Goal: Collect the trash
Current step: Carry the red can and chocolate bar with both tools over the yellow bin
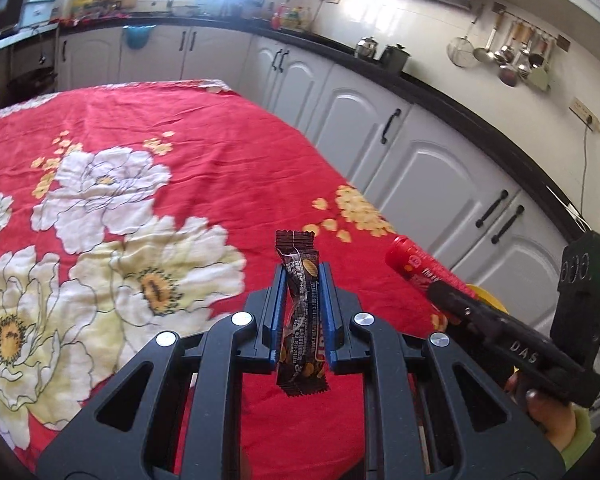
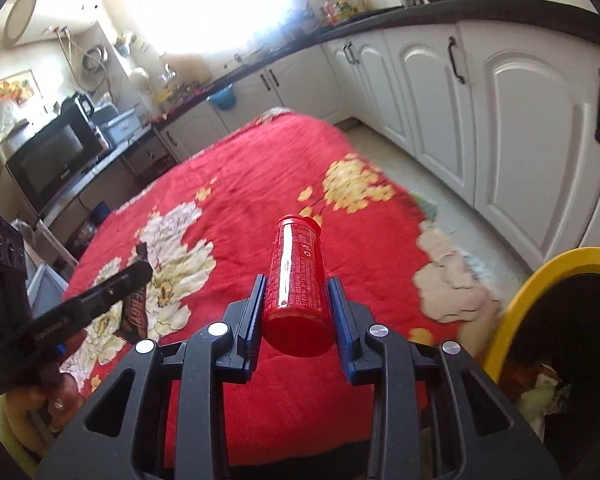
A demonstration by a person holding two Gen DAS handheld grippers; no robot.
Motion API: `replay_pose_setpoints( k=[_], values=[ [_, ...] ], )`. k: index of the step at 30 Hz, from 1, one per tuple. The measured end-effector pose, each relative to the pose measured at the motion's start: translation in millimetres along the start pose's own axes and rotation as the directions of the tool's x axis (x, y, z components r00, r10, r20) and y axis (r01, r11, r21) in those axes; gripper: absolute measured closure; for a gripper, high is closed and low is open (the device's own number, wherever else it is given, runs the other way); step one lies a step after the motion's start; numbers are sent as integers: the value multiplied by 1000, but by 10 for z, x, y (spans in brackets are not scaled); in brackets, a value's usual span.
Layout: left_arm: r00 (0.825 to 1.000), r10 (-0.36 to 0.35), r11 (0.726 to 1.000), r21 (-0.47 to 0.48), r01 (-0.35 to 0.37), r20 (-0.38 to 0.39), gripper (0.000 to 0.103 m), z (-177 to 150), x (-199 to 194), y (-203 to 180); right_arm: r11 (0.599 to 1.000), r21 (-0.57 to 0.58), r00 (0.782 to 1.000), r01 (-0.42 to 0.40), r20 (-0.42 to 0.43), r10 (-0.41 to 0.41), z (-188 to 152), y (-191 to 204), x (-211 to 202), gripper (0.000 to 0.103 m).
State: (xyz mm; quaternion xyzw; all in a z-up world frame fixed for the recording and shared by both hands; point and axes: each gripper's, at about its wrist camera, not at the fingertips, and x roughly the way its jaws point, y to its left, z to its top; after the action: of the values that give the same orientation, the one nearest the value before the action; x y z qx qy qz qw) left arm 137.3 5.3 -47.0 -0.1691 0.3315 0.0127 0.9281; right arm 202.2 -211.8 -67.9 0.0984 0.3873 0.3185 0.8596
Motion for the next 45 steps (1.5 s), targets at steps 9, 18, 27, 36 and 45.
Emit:
replay_pose_setpoints(
  k=[9,18,27,36,45],
  values=[
    [997,-76,994,82,75,2,92,17,30,-512,996,48,994,80,67,-83,-89,-366,-560,74],
    [988,-153,974,165,153,-9,92,-6,86,-1075,979,109,975,173,120,-186,-266,-768,-1076,74],
    [980,-197,952,235,198,-29,92,-94,155,-1476,956,159,950,248,154,-272,-423,-1070,-1418,74],
    [969,-243,920,304,247,-49,92,-217,254,-1855,932,189,929,308,151,-338,-641,-1279,-1576,74],
    [958,-277,896,338,287,-78,92,-294,390,-2133,919,206,924,335,120,-363,-825,-1410,-1597,74]
  ],
)
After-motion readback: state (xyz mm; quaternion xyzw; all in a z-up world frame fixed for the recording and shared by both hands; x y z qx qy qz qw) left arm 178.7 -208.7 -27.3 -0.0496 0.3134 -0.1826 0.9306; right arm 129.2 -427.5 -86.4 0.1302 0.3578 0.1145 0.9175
